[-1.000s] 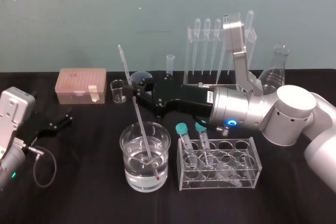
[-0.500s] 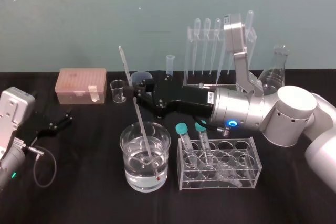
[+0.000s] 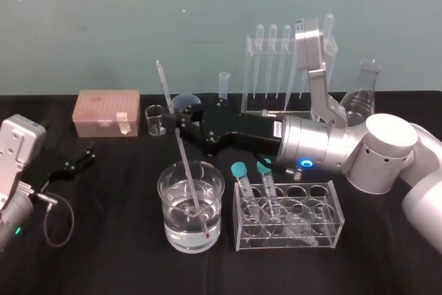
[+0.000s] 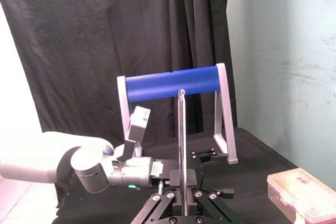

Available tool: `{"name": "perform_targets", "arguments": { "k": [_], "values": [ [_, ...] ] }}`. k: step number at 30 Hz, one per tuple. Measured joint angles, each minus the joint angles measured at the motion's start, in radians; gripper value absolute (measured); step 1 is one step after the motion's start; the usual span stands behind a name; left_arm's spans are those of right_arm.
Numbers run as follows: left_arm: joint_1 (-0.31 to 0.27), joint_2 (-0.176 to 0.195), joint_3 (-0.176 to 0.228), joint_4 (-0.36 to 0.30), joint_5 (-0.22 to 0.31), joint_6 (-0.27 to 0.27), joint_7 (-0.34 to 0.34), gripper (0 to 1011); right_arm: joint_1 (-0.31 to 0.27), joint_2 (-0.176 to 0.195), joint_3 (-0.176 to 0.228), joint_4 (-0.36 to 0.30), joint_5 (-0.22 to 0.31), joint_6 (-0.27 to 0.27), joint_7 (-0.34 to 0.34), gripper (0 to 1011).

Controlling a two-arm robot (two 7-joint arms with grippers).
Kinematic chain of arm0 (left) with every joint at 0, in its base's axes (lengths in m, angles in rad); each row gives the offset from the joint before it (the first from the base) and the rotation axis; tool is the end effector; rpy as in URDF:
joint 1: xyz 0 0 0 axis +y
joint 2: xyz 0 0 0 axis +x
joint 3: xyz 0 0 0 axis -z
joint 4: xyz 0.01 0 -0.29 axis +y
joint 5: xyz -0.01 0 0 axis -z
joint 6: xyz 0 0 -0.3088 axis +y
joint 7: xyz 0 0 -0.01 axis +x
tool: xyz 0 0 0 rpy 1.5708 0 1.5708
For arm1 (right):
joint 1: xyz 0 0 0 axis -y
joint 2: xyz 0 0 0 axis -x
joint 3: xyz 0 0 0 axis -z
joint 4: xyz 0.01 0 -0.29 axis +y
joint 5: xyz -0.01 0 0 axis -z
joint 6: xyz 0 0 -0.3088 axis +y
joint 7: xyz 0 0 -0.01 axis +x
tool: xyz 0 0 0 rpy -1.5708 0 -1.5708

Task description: Hold the thermometer with one hand and immerse one end into the beaker, then reinsert it into the test tube rack.

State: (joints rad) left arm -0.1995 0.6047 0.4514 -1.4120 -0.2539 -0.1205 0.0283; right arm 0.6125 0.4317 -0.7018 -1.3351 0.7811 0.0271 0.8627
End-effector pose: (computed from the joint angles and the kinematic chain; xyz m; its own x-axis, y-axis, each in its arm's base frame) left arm 0.3581 0.0827 -0.3023 0.2923 0.8803 0.3737 -0.9553 0.2873 0.0703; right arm 0.4432 0.0297 -0.2091 0.9766 -0.2085 -0.0533 0.2123 0.9739 0.0799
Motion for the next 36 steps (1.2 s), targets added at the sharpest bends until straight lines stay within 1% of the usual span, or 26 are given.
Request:
{"name": "perform_targets", "arguments": {
  "k": [18, 36],
  "values": [
    [0.000, 0.000, 0.000, 0.000, 0.000, 0.000, 0.000, 1008, -0.006, 0.006, 0.001, -0.016, 0.000, 0.003, -0.009, 56],
    [0.000, 0.000, 0.000, 0.000, 0.000, 0.000, 0.000, 1008, -0.001, 0.002, 0.001, -0.005, 0.002, 0.000, -0.005, 56]
  ]
}}
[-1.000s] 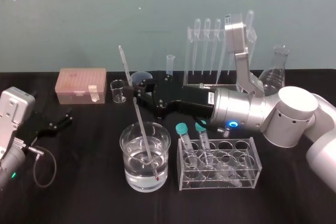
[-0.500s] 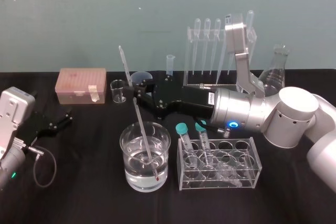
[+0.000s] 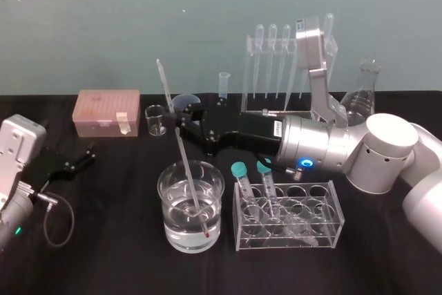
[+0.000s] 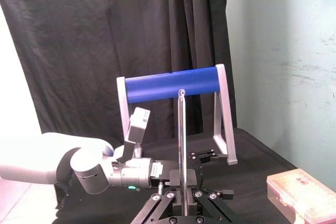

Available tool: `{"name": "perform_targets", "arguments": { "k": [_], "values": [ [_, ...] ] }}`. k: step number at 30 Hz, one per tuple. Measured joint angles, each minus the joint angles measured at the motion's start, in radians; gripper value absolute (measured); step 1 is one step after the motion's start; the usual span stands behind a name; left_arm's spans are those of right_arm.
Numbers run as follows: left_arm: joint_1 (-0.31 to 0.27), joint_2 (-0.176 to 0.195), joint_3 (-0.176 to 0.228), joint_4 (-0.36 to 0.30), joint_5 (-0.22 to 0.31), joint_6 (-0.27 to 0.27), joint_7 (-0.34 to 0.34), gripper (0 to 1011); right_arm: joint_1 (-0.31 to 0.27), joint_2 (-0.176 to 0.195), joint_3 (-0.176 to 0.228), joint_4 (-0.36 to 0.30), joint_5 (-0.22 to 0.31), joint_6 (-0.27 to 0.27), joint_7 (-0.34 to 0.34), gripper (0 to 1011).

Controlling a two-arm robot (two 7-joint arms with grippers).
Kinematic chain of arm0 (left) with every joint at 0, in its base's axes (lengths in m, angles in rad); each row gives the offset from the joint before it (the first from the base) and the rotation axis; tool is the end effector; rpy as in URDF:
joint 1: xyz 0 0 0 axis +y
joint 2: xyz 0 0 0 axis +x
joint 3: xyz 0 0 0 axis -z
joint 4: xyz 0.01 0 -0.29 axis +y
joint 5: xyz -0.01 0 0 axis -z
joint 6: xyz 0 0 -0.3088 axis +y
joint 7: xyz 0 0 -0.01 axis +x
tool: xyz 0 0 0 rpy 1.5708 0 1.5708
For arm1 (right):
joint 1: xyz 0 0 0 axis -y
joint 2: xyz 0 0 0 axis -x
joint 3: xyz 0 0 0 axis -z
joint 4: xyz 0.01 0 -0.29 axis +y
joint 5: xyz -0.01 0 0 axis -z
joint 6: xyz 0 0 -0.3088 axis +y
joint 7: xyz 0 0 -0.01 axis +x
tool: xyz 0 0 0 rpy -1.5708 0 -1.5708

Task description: Hold the thermometer with one hand and immerse one end into the beaker, then reinsert it into the test tube rack.

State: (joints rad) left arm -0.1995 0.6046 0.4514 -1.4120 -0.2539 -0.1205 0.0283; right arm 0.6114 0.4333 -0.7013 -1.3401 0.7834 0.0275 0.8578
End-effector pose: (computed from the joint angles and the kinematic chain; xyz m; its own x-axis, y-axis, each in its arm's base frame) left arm 0.3581 0.0826 -0.3023 0.2923 0.8803 0.3737 -0.9552 0.2873 0.0703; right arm 0.4426 0.0298 -0.2083 0.9760 -0.2112 -0.0531 0.2151 0.9731 0.0823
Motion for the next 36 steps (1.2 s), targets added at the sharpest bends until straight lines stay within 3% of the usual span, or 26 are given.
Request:
{"name": "perform_targets", "arguments": {
  "k": [13, 23, 31, 36],
  "values": [
    [0.000, 0.000, 0.000, 0.000, 0.000, 0.000, 0.000, 1008, -0.003, 0.006, 0.004, -0.011, 0.004, -0.001, 0.002, 56],
    [0.000, 0.000, 0.000, 0.000, 0.000, 0.000, 0.000, 1008, 0.025, 0.025, 0.031, -0.077, 0.058, 0.025, 0.020, 56],
    [0.000, 0.000, 0.000, 0.000, 0.000, 0.000, 0.000, 1008, 0.094, 0.040, 0.080, -0.151, 0.114, 0.026, 0.015, 56],
    [0.000, 0.000, 0.000, 0.000, 0.000, 0.000, 0.000, 1008, 0.133, 0.053, 0.127, -0.184, 0.144, 0.017, -0.030, 56]
  ]
}}
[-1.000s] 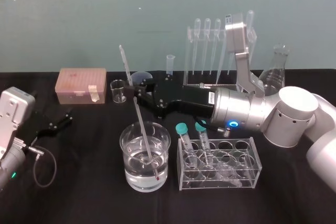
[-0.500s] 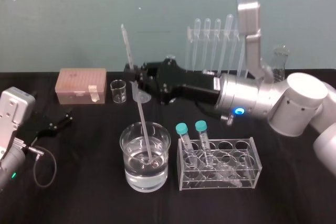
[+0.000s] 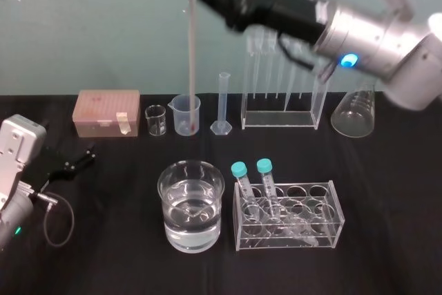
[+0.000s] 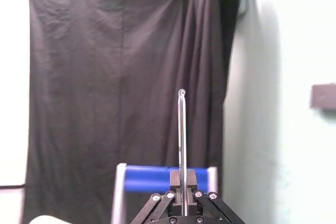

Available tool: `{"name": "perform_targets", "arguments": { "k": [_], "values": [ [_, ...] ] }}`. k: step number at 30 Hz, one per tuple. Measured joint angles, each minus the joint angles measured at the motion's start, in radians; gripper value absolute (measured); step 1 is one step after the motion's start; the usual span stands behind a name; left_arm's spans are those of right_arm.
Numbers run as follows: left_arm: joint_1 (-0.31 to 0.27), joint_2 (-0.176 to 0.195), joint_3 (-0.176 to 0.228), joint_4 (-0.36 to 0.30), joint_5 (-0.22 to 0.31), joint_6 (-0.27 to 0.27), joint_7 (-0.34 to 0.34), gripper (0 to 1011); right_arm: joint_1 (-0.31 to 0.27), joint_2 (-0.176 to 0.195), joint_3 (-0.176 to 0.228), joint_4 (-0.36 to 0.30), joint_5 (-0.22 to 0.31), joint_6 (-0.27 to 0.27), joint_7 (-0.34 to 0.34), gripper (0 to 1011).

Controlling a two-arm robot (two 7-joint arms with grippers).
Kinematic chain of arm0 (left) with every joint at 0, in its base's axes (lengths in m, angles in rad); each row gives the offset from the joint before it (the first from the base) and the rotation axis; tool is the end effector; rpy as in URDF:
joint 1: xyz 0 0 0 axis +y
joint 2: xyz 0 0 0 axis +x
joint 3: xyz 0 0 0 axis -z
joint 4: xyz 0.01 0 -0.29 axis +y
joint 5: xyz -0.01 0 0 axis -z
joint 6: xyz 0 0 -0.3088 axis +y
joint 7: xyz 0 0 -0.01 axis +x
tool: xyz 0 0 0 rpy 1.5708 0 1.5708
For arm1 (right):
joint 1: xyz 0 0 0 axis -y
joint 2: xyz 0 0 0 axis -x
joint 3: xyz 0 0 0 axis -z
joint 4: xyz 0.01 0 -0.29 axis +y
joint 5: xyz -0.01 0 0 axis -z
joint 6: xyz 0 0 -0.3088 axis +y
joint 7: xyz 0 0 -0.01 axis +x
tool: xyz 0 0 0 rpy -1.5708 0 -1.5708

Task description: Hold the thermometer with one hand and immerse one end into the beaker, then reinsert it into the test tube rack.

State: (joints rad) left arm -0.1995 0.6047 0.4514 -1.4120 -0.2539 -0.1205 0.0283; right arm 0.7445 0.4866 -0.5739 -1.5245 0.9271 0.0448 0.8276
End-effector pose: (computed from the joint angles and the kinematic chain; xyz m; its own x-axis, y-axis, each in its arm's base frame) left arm 0.3581 0.0827 -0.3023 0.2923 0.8803 0.3737 -0.9553 0.2873 0.0703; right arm 0.4476 0.0104 -0.0796 0.9663 -0.2197 0.1339 0.1692 0.9347 0.3125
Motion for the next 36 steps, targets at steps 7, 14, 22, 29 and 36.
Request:
{"name": "perform_targets", "arguments": {
  "k": [7, 14, 22, 29, 36],
  "values": [
    [0.000, 0.000, 0.000, 0.000, 0.000, 0.000, 0.000, 1008, -0.007, 0.065, 0.062, -0.044, 0.017, -0.009, -0.072, 55],
    [0.000, 0.000, 0.000, 0.000, 0.000, 0.000, 0.000, 1008, -0.123, 0.189, 0.139, -0.131, 0.042, 0.010, -0.171, 56],
    [0.000, 0.000, 0.000, 0.000, 0.000, 0.000, 0.000, 1008, -0.299, 0.281, 0.212, -0.215, 0.044, -0.014, -0.255, 56],
    [0.000, 0.000, 0.000, 0.000, 0.000, 0.000, 0.000, 1008, -0.424, 0.315, 0.241, -0.243, 0.012, -0.040, -0.287, 56],
    [0.000, 0.000, 0.000, 0.000, 0.000, 0.000, 0.000, 1008, -0.458, 0.297, 0.232, -0.220, -0.006, -0.035, -0.289, 55]
  ]
}}
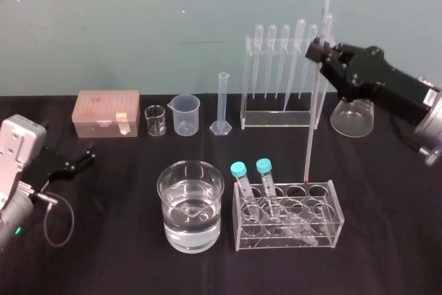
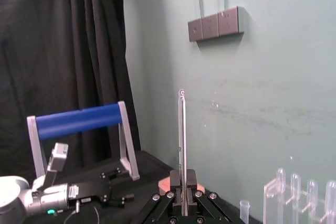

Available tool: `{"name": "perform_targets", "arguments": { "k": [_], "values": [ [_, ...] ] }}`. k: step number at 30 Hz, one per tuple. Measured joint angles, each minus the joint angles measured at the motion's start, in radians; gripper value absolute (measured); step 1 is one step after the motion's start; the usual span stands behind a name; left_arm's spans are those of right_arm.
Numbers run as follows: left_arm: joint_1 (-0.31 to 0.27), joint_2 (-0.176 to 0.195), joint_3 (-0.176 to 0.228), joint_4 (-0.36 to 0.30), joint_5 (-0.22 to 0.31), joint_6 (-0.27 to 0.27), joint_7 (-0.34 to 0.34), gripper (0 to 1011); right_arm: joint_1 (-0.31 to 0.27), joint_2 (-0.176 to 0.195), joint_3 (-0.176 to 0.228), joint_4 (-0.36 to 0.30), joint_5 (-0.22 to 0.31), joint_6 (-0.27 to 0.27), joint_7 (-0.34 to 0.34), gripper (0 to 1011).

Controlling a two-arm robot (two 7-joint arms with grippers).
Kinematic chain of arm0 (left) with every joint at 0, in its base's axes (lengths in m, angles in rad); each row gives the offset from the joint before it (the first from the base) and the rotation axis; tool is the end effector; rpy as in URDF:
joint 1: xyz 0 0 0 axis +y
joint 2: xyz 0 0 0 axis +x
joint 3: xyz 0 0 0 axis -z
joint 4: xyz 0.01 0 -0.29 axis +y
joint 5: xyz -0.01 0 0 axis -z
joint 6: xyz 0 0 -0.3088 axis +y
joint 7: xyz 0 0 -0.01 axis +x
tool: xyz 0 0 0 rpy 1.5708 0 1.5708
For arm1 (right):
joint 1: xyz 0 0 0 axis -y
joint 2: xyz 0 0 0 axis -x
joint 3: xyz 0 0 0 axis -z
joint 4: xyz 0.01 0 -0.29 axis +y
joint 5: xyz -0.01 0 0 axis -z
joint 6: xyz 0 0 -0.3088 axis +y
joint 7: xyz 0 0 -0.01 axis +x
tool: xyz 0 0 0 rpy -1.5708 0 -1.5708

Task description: Hold the thermometer with one hand and immerse one end into the beaker, then reinsert it into the test tube rack.

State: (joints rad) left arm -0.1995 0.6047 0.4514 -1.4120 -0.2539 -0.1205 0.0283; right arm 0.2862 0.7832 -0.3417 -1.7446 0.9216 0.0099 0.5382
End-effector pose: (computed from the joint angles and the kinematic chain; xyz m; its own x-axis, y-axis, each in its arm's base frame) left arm 0.3581 0.0827 -0.3023 0.2923 0.8803 0.3737 -0.9553 0.2873 0.0703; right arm 0.3651 -0.0953 -0.1537 0.7919 -0.6107 0.0018 0.6016 0.7806 0.1694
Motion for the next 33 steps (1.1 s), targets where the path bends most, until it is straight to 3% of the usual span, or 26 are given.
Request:
{"name": "perform_targets", "arguments": {
  "k": [16, 33],
  "values": [
    [0.000, 0.000, 0.000, 0.000, 0.000, 0.000, 0.000, 1008, 0.035, -0.082, -0.043, 0.103, -0.087, 0.007, 0.032, 56],
    [0.000, 0.000, 0.000, 0.000, 0.000, 0.000, 0.000, 1008, 0.032, -0.121, -0.056, 0.151, -0.142, 0.003, 0.053, 56]
  ]
}}
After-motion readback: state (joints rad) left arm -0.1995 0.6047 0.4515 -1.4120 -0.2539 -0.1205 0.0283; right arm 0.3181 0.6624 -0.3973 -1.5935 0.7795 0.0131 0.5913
